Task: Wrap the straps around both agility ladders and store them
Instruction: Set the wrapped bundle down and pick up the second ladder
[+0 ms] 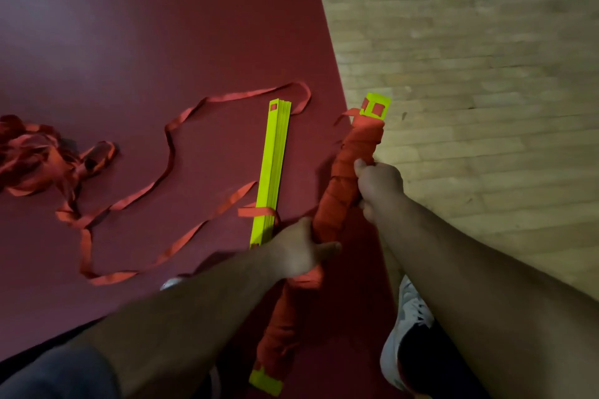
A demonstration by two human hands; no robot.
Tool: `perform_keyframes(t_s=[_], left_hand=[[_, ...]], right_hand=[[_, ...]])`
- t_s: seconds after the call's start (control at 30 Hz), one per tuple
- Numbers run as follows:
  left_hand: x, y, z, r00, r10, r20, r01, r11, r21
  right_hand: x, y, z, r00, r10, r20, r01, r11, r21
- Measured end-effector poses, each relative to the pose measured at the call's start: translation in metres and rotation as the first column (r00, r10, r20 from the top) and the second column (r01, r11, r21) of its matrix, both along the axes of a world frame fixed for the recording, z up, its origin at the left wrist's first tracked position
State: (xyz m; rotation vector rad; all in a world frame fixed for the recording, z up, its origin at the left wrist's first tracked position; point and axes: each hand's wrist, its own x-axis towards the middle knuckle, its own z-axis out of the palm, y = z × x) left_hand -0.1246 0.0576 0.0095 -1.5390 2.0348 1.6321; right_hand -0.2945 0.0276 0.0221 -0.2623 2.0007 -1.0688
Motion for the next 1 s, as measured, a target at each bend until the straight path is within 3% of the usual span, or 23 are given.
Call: perform_keyframes(t_s=[0.17, 0.27, 0.37, 0.5, 1.0], left_hand=[[-0.017, -0.003, -0.045, 0.984, 0.096, -0.152, -0.058, 0.969, 0.24], [-0.021, -0.013, -0.069, 0.943, 0.279, -0.181, -0.19, 0.898, 0.396], [-0.011, -0.025, -0.092, 0.96, 0.276, -0.043, -0.245, 0.907, 0.343], [0.008, -0.041, -0.116, 0.986, 0.124, 0.108, -0.147, 0.959, 0.241], [0.039, -0.075, -0.164, 0.975, 0.091, 0.204, -0.146, 0.95, 0.276]], right_hand=[[-0.025, -0.006, -0.055, 1.0, -0.014, -0.018, 0.015, 0.999, 0.04], [-0.033, -0.018, -0.076, 1.0, -0.016, 0.001, 0.016, 0.998, 0.062], [-0.036, -0.029, -0.1, 1.0, 0.003, -0.002, -0.003, 0.997, 0.08], [-0.04, -0.046, -0.147, 0.999, 0.028, -0.03, -0.025, 0.994, 0.103], [-0.052, -0.047, -0.216, 0.969, 0.222, -0.107, -0.18, 0.935, 0.306]])
